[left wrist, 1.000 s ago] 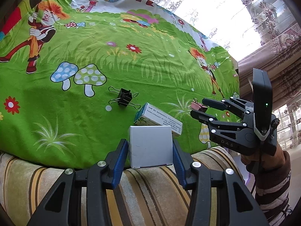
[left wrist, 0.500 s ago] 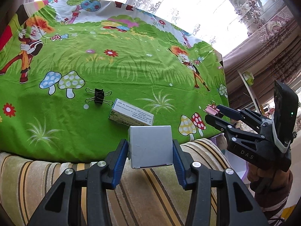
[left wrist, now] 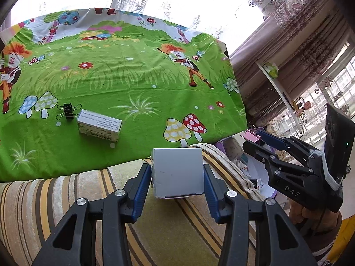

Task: Organize rigid objects
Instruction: 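Carry the cube box and pink clip into the storage box and open both tools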

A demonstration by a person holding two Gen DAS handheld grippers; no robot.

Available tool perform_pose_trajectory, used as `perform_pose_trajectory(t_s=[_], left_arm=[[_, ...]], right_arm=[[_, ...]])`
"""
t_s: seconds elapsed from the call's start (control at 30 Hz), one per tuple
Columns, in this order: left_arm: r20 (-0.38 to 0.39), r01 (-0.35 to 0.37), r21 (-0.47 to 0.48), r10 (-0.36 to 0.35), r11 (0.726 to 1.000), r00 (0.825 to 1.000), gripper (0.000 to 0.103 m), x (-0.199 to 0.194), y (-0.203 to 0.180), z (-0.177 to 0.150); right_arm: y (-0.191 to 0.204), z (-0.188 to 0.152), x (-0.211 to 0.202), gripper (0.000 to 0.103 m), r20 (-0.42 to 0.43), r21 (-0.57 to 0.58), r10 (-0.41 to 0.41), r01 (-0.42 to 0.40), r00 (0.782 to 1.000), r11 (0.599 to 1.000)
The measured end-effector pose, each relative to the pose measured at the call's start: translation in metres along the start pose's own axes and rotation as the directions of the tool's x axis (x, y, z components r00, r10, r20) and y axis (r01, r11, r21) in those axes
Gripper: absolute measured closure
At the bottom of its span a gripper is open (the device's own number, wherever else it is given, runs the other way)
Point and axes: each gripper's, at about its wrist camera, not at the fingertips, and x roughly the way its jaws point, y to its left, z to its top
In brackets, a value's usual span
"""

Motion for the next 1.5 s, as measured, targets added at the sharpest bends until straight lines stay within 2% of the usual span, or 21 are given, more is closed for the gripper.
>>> perform_pose_trajectory(t_s=[0.33, 0.7, 0.93, 1.07, 1.2, 1.5], left_arm=[[-0.057, 0.085, 0.107, -0.079, 0.991, 0.995, 0.056, 0.018, -0.061, -0.012], [-0.104, 0.163, 0.204, -0.144, 0.965, 0.984, 0.056, 0.038, -0.12, -0.026], [-0.148, 0.225, 0.246, -0.193, 0.943, 0.97, 0.056, 0.052, -0.149, -0.031], [-0.181, 0.259, 0.261, -0.216, 0.93, 0.959, 0.042, 0.058, -0.159, -0.034], [-0.178, 0.257, 0.245, -0.218, 0.935, 0.96, 0.04, 0.057, -0.155, -0.034], [-0.161, 0.24, 0.224, -0.207, 0.945, 0.965, 0.04, 0.054, -0.148, -0.03]], right_arm=[[-0.067, -0.054, -0.039, 0.053, 0.0, 0.188, -0.111, 0.109, 0.994, 0.976], [-0.128, -0.086, -0.064, 0.053, -0.018, 0.351, -0.247, 0.237, 0.969, 0.906], [-0.142, -0.09, -0.067, 0.053, -0.027, 0.401, -0.293, 0.279, 0.956, 0.872], [-0.146, -0.091, -0.067, 0.052, -0.04, 0.418, -0.307, 0.295, 0.951, 0.859], [-0.146, -0.092, -0.069, 0.041, -0.034, 0.423, -0.316, 0.3, 0.948, 0.855], [-0.142, -0.087, -0.07, 0.035, -0.023, 0.42, -0.307, 0.288, 0.951, 0.861]])
